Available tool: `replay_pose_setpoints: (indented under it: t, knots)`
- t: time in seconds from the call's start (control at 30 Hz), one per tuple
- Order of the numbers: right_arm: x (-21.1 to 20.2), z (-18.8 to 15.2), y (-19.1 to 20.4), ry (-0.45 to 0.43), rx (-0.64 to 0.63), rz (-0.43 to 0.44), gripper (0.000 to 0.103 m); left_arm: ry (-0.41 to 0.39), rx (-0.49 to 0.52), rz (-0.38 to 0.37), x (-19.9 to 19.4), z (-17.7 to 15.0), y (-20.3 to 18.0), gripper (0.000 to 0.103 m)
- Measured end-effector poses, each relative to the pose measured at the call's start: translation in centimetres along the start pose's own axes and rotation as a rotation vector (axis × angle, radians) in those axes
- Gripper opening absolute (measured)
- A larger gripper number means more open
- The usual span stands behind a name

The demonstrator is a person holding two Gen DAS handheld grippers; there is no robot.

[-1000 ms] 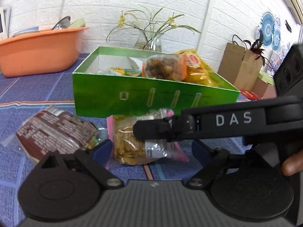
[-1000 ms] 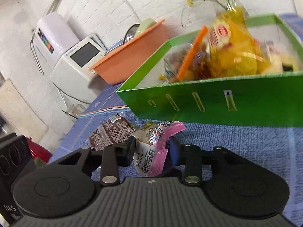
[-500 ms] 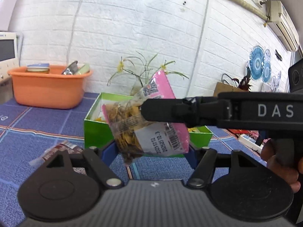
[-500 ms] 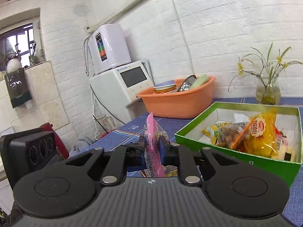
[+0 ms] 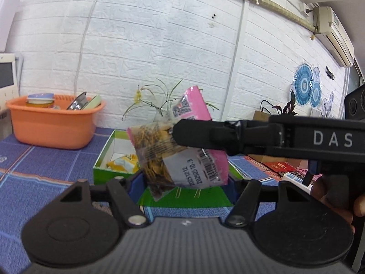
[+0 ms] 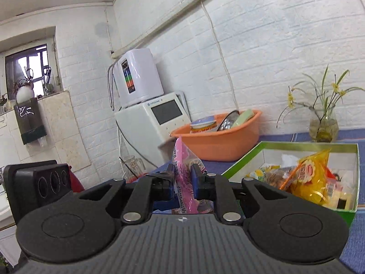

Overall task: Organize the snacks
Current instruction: 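Carry the pink-edged bags over the green box and release them inside, then grasp the brown chocolate pack on the cloth with the left gripper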

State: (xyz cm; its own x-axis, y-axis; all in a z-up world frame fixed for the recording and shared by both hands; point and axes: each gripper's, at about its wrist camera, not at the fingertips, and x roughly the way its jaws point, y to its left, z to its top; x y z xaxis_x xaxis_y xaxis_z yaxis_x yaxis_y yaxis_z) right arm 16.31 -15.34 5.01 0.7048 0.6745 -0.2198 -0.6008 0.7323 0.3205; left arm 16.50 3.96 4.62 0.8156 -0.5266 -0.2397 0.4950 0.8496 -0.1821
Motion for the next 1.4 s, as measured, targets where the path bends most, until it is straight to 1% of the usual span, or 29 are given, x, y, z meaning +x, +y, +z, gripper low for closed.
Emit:
replay_pose_setpoints:
  t: [0.1,0.17,0.27,0.37,0.4,0.43,0.47,0.5,0.53,0.57,0.6,0.63,0.7,0.73,0.8,0.83,0.9,0.93,0.97,1.03,1.1,1.17,1.2,1.27,1.33,1.4]
  knots:
    - [0.2,1.1,-1.1,-0.016,-0.025,0.001,0.028,0.018,0.023,-0.011,1.6,1.6,-0.1,0.066]
    - [0.8,2.1,-2.8,-0.027,0.010,0.014,0.028,0.022,0.043,-0.005,3.1,2.8,-0.1,0.067]
    - [2.3,3.2,-6.1,-0.029,0.142,0.042,0.028,0.050,0.043,0.008,5.7,4.3,0.7,0.067]
    - [4.4,2.9,-9.7,-0.026,0.309,0.038,0.028,0.099,0.017,0.033,9.2,4.6,1.9,0.071]
    - [5.0,2.5,-10.5,-0.026,0.346,0.021,0.028,0.122,-0.001,0.038,10.4,4.5,2.5,0.073]
    - [5.5,2.1,-11.3,-0.031,0.376,-0.008,0.028,0.143,-0.021,0.044,11.5,4.3,2.9,0.078]
    - [5.9,1.6,-12.0,-0.044,0.398,-0.056,0.031,0.159,-0.042,0.062,12.4,4.0,3.4,0.079]
    - [6.0,1.3,-12.4,-0.052,0.406,-0.107,0.042,0.162,-0.053,0.069,13.0,3.8,3.8,0.077]
    - [5.6,1.0,-12.8,-0.069,0.411,-0.167,0.049,0.158,-0.058,0.085,13.1,3.6,4.1,0.078]
    - [5.0,0.9,-12.9,-0.087,0.415,-0.207,0.069,0.149,-0.070,0.106,12.8,3.5,4.4,0.080]
    - [4.2,0.8,-13.0,-0.104,0.414,-0.224,0.101,0.129,-0.079,0.113,12.1,3.3,4.7,0.086]
    - [3.2,0.8,-12.8,-0.129,0.401,-0.240,0.103,0.099,-0.081,0.118,11.0,3.2,4.9,0.093]
    - [1.4,0.9,-12.0,-0.163,0.340,-0.271,0.103,0.042,-0.059,0.152,8.2,2.8,4.8,0.100]
    - [0.5,0.9,-11.2,-0.172,0.292,-0.278,0.103,0.023,-0.045,0.170,6.8,2.6,4.7,0.101]
    - [-0.8,0.7,-9.4,-0.173,0.201,-0.280,0.103,0.012,-0.034,0.211,3.8,1.9,5.0,0.102]
    - [-1.3,0.4,-8.4,-0.162,0.161,-0.279,0.103,0.018,-0.036,0.229,2.4,1.5,5.3,0.102]
    - [-1.7,-0.4,-6.9,-0.108,0.091,-0.247,0.103,0.037,-0.063,0.279,-0.1,0.4,6.3,0.102]
    - [-1.8,-0.9,-6.2,-0.074,0.068,-0.213,0.103,0.051,-0.077,0.301,-1.3,-0.3,6.8,0.102]
    - [-1.3,-1.5,-5.6,-0.020,0.043,-0.172,0.103,0.069,-0.088,0.319,-2.3,-1.0,7.2,0.102]
    - [-0.5,-2.7,-4.5,0.083,0.011,-0.127,0.103,0.109,-0.064,0.350,-3.6,-2.4,7.6,0.102]
    - [1.2,-3.7,-3.4,0.192,-0.012,-0.106,0.103,0.137,0.002,0.380,-4.0,-3.5,7.6,0.102]
    - [2.9,-4.3,-2.8,0.262,-0.001,-0.118,0.103,0.148,0.067,0.386,-4.1,-4.3,7.5,0.102]
    - [3.7,-4.5,-2.5,0.295,0.015,-0.137,0.103,0.154,0.083,0.388,-4.1,-4.5,7.5,0.102]
    - [5.2,-4.7,-2.2,0.355,0.043,-0.206,0.103,0.167,0.124,0.390,-3.9,-4.9,7.6,0.102]
    - [6.2,-4.9,-1.9,0.394,0.044,-0.253,0.103,0.177,0.155,0.367,-3.7,-5.0,7.8,0.102]
    - [6.6,-5.0,-1.6,0.402,0.032,-0.271,0.103,0.187,0.169,0.329,-3.3,-5.0,8.3,0.102]
